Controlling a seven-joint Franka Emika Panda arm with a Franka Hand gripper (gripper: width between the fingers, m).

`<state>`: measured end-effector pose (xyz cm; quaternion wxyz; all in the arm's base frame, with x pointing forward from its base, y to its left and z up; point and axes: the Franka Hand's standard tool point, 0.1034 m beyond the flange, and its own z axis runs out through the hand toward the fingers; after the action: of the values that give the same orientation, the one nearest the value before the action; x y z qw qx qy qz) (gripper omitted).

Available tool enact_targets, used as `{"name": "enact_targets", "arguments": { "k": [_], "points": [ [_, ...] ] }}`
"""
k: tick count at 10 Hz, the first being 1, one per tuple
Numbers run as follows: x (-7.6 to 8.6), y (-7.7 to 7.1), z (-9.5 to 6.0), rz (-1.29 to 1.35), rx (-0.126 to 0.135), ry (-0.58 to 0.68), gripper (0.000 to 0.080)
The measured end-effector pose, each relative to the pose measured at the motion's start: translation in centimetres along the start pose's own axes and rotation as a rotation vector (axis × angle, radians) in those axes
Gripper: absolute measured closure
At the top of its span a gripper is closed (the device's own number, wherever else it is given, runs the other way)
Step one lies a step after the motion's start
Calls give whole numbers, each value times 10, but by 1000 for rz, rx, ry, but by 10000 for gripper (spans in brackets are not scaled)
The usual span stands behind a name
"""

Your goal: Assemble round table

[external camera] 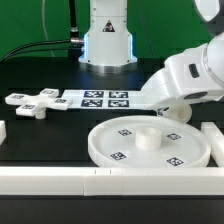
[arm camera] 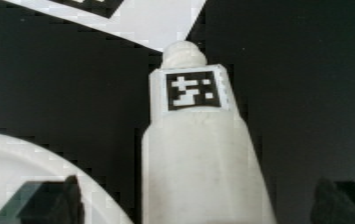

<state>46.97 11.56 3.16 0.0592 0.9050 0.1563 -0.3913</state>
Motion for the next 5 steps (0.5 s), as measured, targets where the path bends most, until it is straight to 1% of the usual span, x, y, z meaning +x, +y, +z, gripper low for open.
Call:
{"name": "enact_targets", "arguments": {
  "k": [5],
  "points": [
    [6,-1,11,-4,3,12,162]
  ]
}}
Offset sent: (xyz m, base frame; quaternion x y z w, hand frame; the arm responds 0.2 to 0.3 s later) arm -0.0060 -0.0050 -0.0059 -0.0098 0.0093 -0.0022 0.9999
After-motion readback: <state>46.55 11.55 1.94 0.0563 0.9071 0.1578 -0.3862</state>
